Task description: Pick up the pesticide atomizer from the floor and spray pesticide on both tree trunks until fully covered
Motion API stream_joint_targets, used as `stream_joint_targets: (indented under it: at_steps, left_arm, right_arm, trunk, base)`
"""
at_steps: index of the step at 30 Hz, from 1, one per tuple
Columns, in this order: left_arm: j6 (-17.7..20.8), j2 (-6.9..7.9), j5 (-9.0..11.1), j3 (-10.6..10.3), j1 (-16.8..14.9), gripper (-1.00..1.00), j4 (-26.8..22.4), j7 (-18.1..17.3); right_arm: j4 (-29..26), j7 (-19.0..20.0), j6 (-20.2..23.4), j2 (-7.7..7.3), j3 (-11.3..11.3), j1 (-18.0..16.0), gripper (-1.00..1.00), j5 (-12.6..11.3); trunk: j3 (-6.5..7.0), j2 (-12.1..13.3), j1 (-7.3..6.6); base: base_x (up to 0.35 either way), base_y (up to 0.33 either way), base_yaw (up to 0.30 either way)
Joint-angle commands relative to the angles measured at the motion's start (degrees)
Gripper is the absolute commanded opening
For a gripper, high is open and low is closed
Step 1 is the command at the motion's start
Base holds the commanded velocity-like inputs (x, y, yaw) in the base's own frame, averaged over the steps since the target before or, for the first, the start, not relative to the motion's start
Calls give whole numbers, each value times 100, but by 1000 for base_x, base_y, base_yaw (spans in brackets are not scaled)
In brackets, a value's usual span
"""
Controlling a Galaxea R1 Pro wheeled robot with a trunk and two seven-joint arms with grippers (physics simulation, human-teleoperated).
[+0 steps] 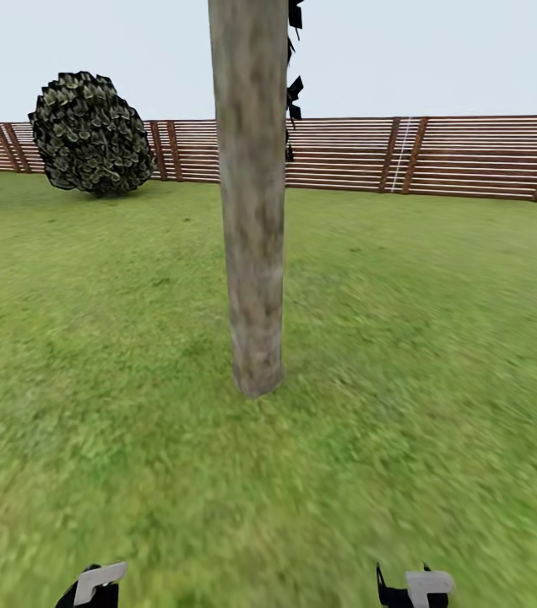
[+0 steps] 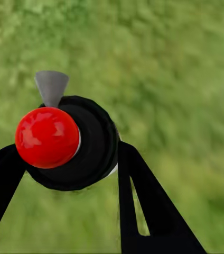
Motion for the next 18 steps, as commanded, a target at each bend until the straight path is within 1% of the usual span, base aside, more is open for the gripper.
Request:
stream_joint_targets:
  at_steps: [1,6,14,16,18]
  left_arm:
    - [-1,0,0,0,1,-100,-3,0]
    - [-3,-2,-9,-7,1,-100,-3,0]
    - [-3,37,-78,-64,-8,-100,-57,-27]
    - [4,44,-99,-73,-20,-100,-62,-85]
    - [13,59,-126,-76,-20,-100,-64,-262]
  right_arm:
    - [0,0,0,0,0,0,100,0]
    - [-12,2,0,15,18,0,100,6]
    - [-67,32,17,4,42,-4,100,21]
    - [-121,42,17,-3,43,-7,100,29]
    - [-339,68,23,-11,55,-7,100,51]
  trunk:
    - [0,0,0]
    - [0,0,0]
    - [0,0,0]
    - [0,0,0]
    - [0,0,0]
  base:
    - [339,0,0]
    - [332,-59,0]
    - [265,-167,0]
    - [239,-193,0]
    - [240,-195,0]
